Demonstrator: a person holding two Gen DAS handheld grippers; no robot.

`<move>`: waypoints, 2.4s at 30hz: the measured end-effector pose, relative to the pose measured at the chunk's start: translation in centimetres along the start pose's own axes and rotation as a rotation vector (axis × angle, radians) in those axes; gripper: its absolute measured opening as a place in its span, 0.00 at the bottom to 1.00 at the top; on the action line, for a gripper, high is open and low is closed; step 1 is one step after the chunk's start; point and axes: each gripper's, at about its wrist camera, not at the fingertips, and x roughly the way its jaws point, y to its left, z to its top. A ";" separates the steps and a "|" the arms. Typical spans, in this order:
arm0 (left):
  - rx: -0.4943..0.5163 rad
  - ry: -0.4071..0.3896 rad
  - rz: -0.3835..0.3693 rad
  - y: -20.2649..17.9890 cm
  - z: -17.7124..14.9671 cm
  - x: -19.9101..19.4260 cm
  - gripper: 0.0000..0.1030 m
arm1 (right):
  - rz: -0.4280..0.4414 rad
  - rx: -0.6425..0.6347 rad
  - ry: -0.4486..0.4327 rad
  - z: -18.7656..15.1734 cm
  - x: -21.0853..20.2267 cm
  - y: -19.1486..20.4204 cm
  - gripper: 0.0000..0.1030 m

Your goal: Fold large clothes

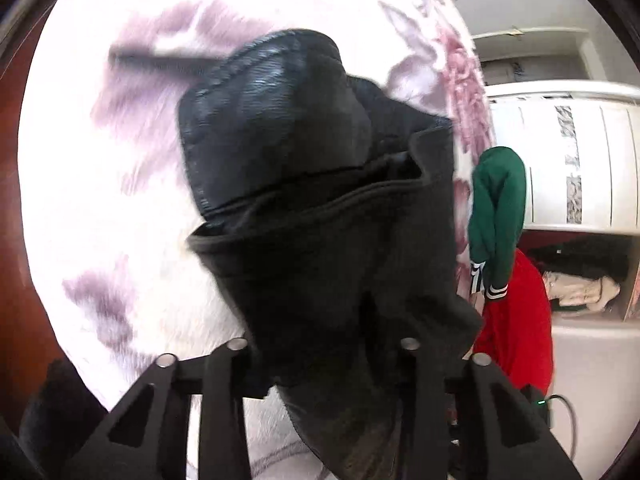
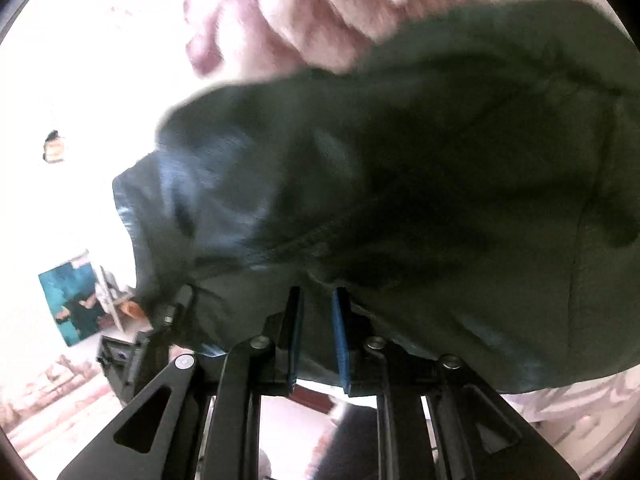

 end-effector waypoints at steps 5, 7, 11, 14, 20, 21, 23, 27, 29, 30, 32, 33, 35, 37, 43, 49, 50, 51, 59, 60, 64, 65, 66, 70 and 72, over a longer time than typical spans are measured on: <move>0.242 -0.040 0.026 -4.0 0.9 -0.2 0.23 | -0.011 -0.029 -0.009 1.8 1.7 0.4 0.16; 0.319 -0.035 0.036 -5.5 0.9 0.1 0.22 | -0.020 0.009 0.019 2.5 3.8 -0.6 0.10; 0.529 -0.072 0.091 -8.7 -0.3 0.1 0.22 | -0.052 0.004 0.018 2.6 5.0 -1.6 0.03; 0.669 -0.093 0.103 -10.9 -1.1 -0.3 0.21 | 0.021 0.044 0.046 2.9 4.7 -3.5 0.02; 1.060 -0.121 0.132 -15.8 -5.7 -0.2 0.22 | 0.128 0.063 0.082 3.2 3.1 -6.7 0.03; 1.098 -0.122 0.125 -16.2 -6.0 -0.1 0.22 | 0.165 0.079 0.084 3.0 2.3 -7.6 0.06; 1.268 -0.126 0.117 -17.7 -8.6 0.1 0.22 | 0.220 0.093 0.071 2.2 0.4 -9.5 0.14; 1.611 -0.095 0.085 -18.5 -14.7 0.9 0.22 | 0.314 0.187 -0.005 -1.3 -5.1 -16.4 0.44; 1.786 -0.080 0.066 -18.0 -18.0 1.2 0.21 | 0.351 0.270 -0.051 -3.2 -7.8 -20.7 0.44; 1.837 -0.073 0.059 -17.8 -19.0 1.2 0.21 | 0.348 0.309 -0.072 -3.7 -9.6 -23.3 0.44; 2.002 -0.047 0.033 -16.8 -22.2 1.5 0.21 | 0.355 0.407 -0.109 -6.1 -12.2 -28.3 0.45; 2.050 -0.039 0.030 -16.5 -23.1 1.6 0.21 | 0.358 0.455 -0.128 -7.3 -13.2 -30.3 0.45; 2.213 0.004 0.024 -14.9 -26.3 2.4 0.21 | 0.397 0.546 -0.181 -10.6 -14.5 -33.5 0.45; 2.312 0.052 0.008 -13.5 -28.3 2.8 0.21 | 0.425 0.614 -0.231 -12.3 -17.1 -37.1 0.45; 2.656 0.179 0.020 -8.0 -34.3 5.7 0.28 | 0.398 0.564 -0.326 -13.6 -20.9 -34.9 0.62; 2.490 0.256 0.114 -11.4 -34.2 4.1 0.39 | 0.316 0.338 -0.333 -11.2 -23.3 -28.2 0.88; 2.417 0.285 0.116 -12.3 -33.6 3.8 0.42 | 0.304 0.274 -0.323 -10.7 -23.4 -27.2 0.89; 2.335 0.314 0.120 -13.2 -32.8 3.3 0.46 | 0.294 0.237 -0.315 -9.5 -23.0 -26.1 0.91; 1.712 0.400 0.249 -17.4 -24.7 -0.1 0.87 | 0.183 -0.039 -0.156 -3.4 -19.1 -18.9 0.98; 1.633 0.395 0.266 -17.4 -23.7 -0.2 0.87 | 0.155 -0.042 -0.141 -3.0 -18.5 -18.5 0.98; 1.349 0.351 0.330 -17.8 -18.5 0.3 0.87 | 0.091 0.000 -0.120 -4.0 -17.4 -19.4 0.48; 1.301 0.334 0.358 -17.8 -17.5 0.7 0.87 | 0.118 0.007 -0.123 -4.7 -17.5 -19.7 0.31; 1.270 0.330 0.367 -17.9 -16.7 1.2 0.87 | 0.140 0.007 -0.141 -5.5 -18.1 -20.0 0.26; 1.184 0.312 0.357 -19.6 -15.3 3.1 0.87 | 0.149 0.055 -0.212 -10.8 -21.0 -20.9 0.16; 1.152 0.329 0.327 -20.4 -15.3 3.8 0.87 | 0.123 0.135 -0.245 -13.5 -22.1 -23.0 0.14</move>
